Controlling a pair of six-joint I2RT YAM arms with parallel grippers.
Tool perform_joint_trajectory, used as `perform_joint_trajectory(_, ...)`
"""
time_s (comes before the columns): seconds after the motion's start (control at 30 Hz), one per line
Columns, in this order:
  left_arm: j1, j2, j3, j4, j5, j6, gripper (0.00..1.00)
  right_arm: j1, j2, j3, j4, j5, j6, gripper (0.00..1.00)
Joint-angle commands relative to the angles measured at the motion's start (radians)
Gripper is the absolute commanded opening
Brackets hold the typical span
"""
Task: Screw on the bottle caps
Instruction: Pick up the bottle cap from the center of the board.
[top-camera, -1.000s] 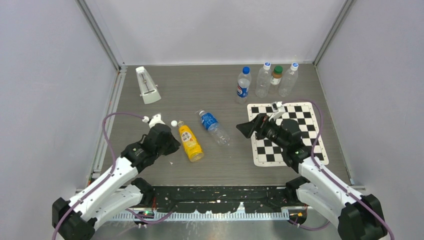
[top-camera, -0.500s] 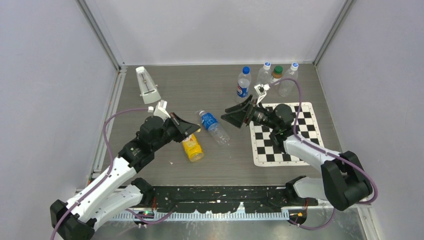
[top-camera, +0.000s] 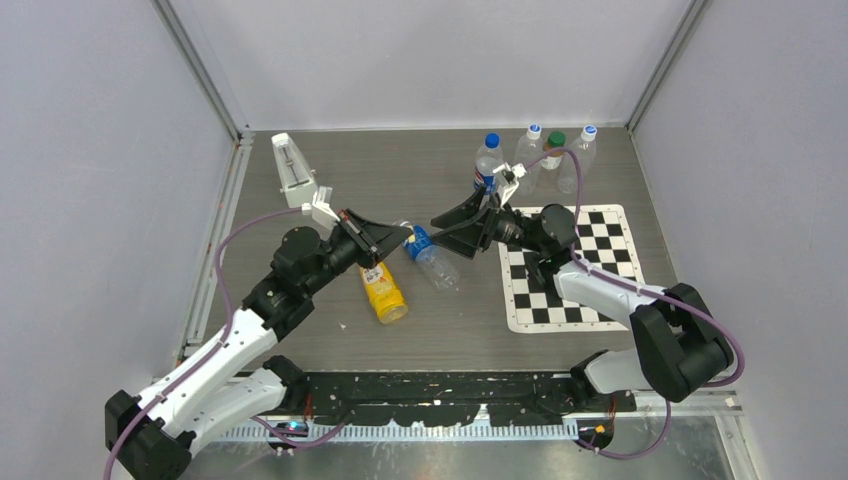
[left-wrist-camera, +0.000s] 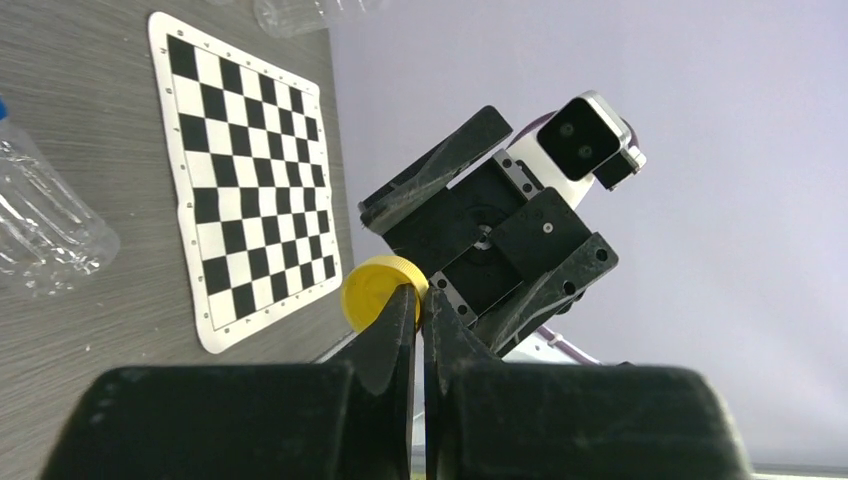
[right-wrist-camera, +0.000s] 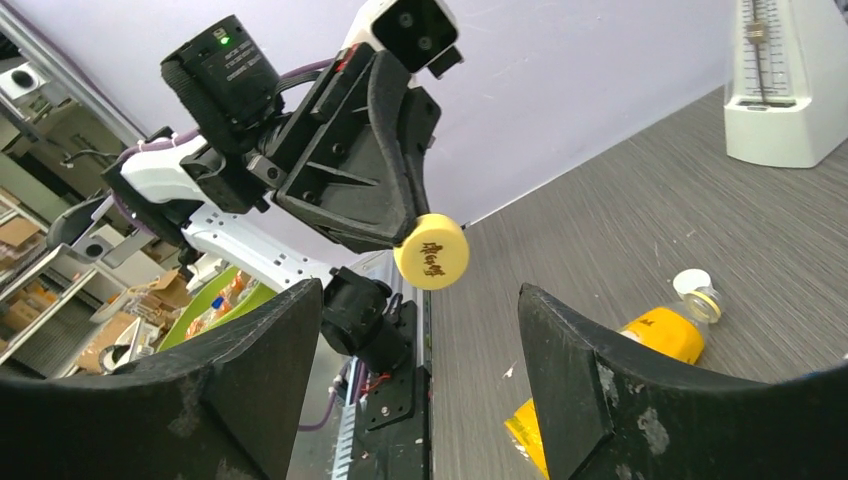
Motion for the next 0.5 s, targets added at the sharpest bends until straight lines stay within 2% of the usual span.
perform_joint_trajectory(0.0,0.004,0.011,0.021,0.114,0.031,-0.055,0.0,0.032,0.0,0.049,0.02,-0.02,-0.063,0.76)
perform_joint_trajectory(0.2,-0.001,0.018,0.017,0.14,0.04,-0.075,0.0,0.059,-0.01,0.062,-0.058,-0.003,-0.142,0.73)
perform_joint_trajectory(0.47,-0.014,0.024,0.019,0.147,0.05,-0.079,0.0,0.068,-0.003,0.076,-0.05,0.004,-0.156,0.68)
